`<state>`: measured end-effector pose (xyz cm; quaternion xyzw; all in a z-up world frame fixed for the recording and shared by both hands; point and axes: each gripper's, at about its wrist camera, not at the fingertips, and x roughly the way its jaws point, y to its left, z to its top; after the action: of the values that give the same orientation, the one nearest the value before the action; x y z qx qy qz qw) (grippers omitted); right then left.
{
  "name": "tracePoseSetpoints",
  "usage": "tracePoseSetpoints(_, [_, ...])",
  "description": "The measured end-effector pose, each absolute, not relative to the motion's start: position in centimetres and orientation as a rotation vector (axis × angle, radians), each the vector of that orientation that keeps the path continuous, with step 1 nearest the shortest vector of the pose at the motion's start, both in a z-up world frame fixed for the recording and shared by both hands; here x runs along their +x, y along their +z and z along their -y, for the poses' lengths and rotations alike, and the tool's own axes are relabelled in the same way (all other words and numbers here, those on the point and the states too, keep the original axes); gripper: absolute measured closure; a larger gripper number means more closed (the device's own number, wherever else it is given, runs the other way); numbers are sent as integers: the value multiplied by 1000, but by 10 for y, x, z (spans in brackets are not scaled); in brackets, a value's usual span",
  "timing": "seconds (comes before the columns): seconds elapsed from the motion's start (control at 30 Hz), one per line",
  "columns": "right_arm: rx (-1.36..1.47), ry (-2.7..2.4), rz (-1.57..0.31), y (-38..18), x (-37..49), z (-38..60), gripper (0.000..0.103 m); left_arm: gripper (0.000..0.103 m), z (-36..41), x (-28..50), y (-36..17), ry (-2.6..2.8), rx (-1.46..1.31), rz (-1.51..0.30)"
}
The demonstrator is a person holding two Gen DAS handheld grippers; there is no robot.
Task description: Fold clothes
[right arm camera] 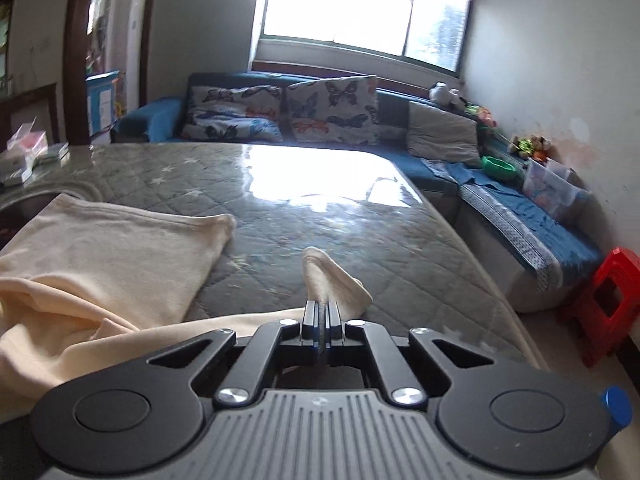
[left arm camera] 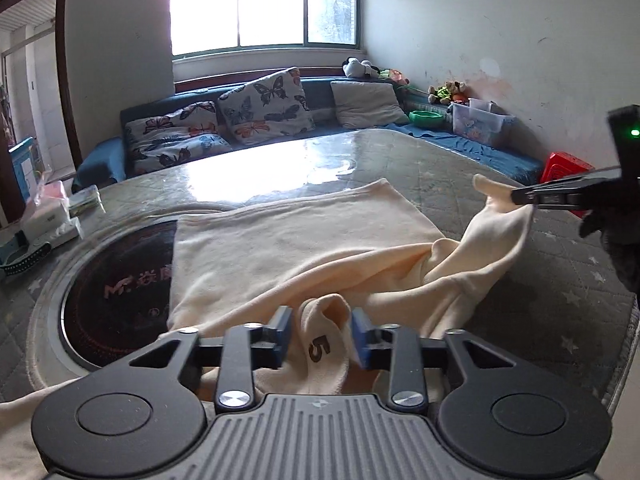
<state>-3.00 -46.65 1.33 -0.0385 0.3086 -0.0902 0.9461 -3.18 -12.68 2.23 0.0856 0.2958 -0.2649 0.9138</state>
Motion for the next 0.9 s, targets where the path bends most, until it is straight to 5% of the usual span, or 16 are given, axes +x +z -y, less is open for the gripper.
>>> tracePoseSetpoints(0.1, [-22, -224, -625, 12, -50, 482, 101, 100, 127, -36, 19, -576, 180, -605])
tracePoseSetpoints(0.37, [112, -312, -695, -14, -85, 515, 98, 102, 116, -81, 25, -665, 207, -559])
tracePoseSetpoints(0.7, [114, -379, -670, -15, -100, 530, 55, 101, 107, -114, 13, -792, 304, -595])
tracePoseSetpoints(0.9, [162, -381, -676, -14, -81, 544, 53, 98, 110, -112, 30, -784, 272, -535])
